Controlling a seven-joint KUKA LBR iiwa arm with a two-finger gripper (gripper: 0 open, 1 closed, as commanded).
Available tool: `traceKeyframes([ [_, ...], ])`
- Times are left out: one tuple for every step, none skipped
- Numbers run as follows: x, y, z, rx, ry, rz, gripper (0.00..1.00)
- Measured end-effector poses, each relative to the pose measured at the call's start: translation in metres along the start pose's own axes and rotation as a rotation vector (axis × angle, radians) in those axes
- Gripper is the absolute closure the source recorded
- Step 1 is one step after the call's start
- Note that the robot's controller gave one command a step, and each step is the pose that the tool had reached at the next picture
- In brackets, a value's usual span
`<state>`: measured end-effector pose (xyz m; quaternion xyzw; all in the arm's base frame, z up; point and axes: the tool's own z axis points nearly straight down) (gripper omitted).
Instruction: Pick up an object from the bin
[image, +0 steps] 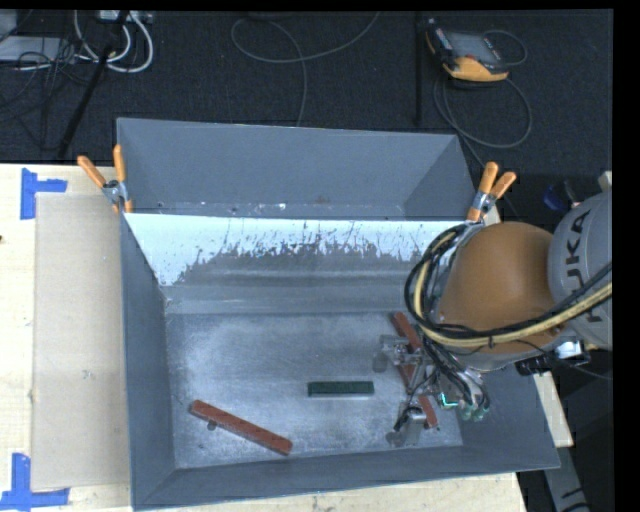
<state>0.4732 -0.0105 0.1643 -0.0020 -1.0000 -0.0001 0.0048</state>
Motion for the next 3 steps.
traceKeyframes([
  [-0.035, 0.045, 0.099, -0.001, -0.003, -0.035, 0.00],
  [-0.036, 0.043, 0.095, 0.000, -0.007, -0.034, 1.00],
  [-0.038, 0.028, -0.056, 0.002, -0.018, -0.165, 1.00],
])
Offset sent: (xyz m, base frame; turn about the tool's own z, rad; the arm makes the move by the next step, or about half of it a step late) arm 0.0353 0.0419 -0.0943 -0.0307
